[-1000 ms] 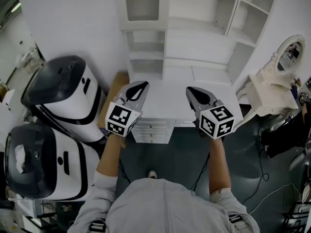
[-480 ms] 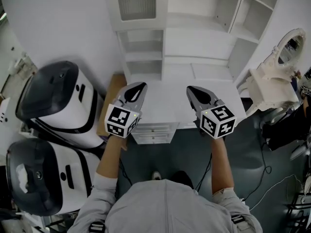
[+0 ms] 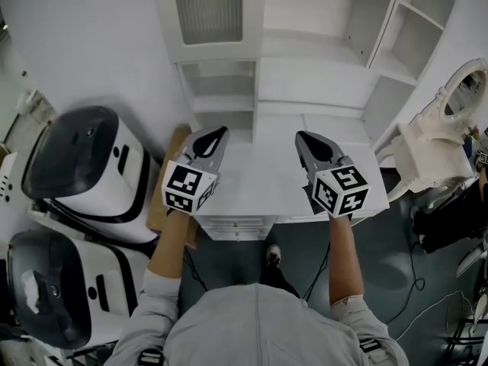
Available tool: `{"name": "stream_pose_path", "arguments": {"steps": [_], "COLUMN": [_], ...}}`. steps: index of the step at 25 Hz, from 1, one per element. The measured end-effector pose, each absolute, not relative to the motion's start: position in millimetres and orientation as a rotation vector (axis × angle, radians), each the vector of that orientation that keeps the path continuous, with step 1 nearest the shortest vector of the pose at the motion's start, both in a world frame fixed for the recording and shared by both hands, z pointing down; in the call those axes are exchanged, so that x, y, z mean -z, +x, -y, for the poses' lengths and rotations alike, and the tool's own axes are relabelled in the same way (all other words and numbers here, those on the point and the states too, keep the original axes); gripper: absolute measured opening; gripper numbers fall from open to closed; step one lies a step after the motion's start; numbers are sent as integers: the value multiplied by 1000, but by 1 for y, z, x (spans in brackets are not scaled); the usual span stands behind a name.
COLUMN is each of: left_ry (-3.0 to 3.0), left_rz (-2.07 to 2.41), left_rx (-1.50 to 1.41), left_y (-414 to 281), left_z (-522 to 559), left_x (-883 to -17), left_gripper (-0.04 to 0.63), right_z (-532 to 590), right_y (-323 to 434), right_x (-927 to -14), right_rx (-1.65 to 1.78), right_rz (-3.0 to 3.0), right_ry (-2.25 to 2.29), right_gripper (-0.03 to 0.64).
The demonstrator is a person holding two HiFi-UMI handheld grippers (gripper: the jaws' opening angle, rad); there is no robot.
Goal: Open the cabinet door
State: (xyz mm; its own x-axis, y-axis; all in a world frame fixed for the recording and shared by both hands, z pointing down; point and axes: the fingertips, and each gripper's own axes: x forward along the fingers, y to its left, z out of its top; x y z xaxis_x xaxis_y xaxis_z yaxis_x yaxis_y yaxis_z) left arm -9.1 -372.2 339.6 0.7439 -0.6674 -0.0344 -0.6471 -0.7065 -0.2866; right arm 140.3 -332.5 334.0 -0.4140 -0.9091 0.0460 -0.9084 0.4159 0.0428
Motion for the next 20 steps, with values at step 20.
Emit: {"name": "stream_pose_path", "arguments": {"steps": [20], "left_ry": [-2240], "left_rz": [-1168], "left_rx": [11], "left_y": [72], "left_z": [496], "left_x": [-155], "left_gripper": [69], "right_z": [479], "right_y": [172], "right_x": [-201], "right_rx": [239], "right_rz": [2905], "right_ry": [1273], "right_gripper": [67]}}
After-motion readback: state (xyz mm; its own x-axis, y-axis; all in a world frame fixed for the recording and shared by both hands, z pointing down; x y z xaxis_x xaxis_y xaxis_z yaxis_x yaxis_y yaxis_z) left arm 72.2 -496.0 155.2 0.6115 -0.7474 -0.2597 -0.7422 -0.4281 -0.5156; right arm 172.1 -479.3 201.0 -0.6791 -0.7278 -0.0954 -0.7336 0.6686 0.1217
